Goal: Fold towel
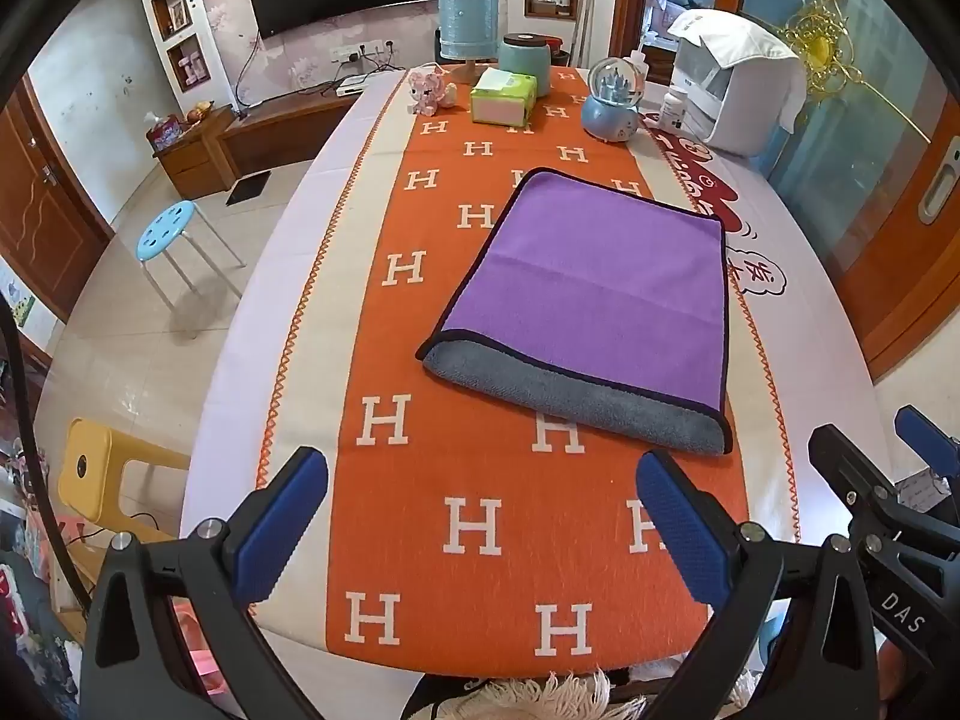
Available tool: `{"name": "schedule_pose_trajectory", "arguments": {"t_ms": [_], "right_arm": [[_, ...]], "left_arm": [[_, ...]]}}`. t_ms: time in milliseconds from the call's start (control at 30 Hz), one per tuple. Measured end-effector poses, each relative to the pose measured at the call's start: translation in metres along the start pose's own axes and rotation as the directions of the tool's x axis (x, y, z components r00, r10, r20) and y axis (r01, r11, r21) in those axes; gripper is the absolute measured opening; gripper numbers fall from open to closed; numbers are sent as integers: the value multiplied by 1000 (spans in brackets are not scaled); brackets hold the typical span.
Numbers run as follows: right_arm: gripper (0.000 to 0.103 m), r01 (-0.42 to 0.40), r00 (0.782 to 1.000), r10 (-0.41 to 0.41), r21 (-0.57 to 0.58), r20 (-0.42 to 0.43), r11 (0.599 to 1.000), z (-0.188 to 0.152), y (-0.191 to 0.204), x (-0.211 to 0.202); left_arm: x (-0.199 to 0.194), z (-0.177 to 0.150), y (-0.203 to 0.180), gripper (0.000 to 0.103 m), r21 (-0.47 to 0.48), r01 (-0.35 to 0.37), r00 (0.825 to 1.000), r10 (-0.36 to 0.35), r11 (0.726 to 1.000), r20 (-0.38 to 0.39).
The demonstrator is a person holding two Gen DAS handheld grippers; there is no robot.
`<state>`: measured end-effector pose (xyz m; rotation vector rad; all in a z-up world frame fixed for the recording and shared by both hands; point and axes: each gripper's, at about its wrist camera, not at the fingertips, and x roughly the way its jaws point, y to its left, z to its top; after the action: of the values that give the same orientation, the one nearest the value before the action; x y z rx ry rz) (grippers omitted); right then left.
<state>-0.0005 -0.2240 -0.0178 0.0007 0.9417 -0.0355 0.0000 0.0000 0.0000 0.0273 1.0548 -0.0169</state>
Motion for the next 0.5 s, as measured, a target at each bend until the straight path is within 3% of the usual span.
{"name": "schedule_pose_trajectory", "arguments": {"t_ms": [500], "right_arm": [[93,-2,1000,2,3,-6,1000,-1,1,2]], "left_arm": [[0,0,0,102,-2,4,1000,-4,1000,1]]}}
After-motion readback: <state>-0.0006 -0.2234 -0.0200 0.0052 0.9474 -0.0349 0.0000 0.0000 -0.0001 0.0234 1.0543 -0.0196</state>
